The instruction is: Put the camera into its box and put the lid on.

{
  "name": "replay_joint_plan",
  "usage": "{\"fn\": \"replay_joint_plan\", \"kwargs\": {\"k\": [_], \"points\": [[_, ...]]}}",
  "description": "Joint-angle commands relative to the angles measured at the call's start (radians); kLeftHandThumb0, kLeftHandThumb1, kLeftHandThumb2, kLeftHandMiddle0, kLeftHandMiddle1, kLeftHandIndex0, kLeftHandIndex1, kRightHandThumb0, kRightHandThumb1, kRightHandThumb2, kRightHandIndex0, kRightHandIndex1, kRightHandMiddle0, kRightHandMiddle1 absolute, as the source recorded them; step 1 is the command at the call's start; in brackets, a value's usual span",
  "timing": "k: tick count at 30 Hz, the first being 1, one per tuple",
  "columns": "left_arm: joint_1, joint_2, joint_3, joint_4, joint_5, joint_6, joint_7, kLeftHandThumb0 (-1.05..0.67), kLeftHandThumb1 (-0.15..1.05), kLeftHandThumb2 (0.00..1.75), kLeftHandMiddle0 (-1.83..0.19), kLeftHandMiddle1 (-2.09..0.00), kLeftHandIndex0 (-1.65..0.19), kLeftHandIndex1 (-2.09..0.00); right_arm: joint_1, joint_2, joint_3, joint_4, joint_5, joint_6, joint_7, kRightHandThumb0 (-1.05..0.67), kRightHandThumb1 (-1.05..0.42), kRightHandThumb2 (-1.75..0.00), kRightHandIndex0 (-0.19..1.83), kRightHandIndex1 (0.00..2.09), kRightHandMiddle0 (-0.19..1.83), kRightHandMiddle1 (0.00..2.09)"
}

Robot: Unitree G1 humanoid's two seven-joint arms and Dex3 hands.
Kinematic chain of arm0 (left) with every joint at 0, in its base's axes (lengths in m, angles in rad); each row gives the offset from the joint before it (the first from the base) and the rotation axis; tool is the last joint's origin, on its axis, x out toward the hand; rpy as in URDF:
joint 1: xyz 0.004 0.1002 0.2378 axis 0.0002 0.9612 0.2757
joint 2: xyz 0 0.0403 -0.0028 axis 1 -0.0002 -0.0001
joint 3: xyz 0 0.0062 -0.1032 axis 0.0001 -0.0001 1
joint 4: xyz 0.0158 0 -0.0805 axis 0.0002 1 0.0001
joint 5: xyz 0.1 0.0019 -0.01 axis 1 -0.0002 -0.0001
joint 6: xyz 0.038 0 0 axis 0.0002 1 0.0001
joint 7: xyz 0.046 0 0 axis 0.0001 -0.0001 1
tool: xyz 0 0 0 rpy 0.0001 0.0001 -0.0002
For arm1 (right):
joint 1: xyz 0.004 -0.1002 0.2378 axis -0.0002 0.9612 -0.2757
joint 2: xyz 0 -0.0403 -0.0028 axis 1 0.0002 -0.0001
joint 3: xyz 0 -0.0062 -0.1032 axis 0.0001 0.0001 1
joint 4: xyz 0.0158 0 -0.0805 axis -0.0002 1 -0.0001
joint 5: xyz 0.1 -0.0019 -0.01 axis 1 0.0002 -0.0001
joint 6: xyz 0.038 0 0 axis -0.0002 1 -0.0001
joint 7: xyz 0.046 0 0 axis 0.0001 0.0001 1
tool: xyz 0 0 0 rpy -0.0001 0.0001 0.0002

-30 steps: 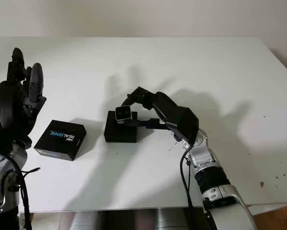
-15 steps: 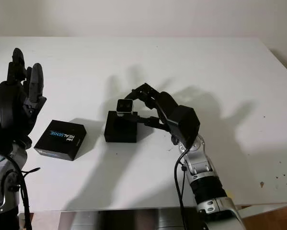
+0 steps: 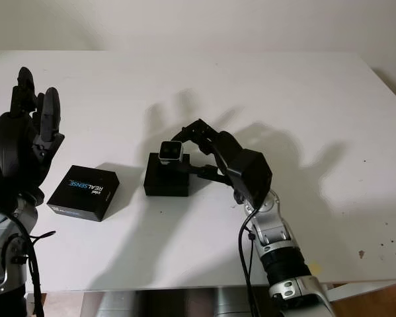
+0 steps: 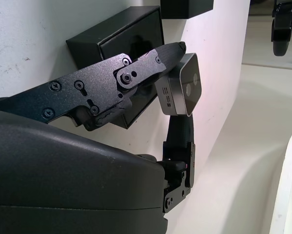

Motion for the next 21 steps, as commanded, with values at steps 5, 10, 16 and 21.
{"fn": "replay_joint_plan", "kwargs": {"k": [5, 10, 16, 21], "points": [[0.002, -0.012, -0.003, -0.009, -0.006, -0.012, 0.001, -0.71, 1.05, 0.51, 0.19, -0.02, 0.19, 0.00, 0.007, 0.012, 0.012, 0.003, -0.027, -0.019, -0.013, -0.45, -0.93, -0.05, 0.19, 0.02, 0.32, 1.59], [0.007, -0.020, 0.000, 0.010, -0.015, -0.046, -0.008, -0.69, 1.05, 0.52, 0.19, 0.00, 0.19, 0.00, 0.011, 0.017, 0.012, 0.000, -0.030, -0.019, -0.010, -0.45, -0.93, -0.05, 0.19, 0.04, 0.34, 1.58], [0.009, -0.019, 0.000, 0.012, -0.016, -0.051, -0.008, -0.70, 1.05, 0.53, 0.19, -0.01, 0.19, 0.00, 0.012, 0.025, 0.012, -0.008, -0.024, -0.003, -0.006, -0.45, -0.93, -0.05, 0.20, 0.05, 0.33, 1.57], [0.009, -0.018, 0.002, 0.016, -0.017, -0.046, -0.005, -0.70, 1.05, 0.52, 0.19, 0.00, 0.19, 0.00, 0.004, 0.036, 0.017, 0.002, -0.032, 0.004, -0.014, -0.45, -0.94, -0.05, 0.20, 0.05, 0.33, 1.57]]}}
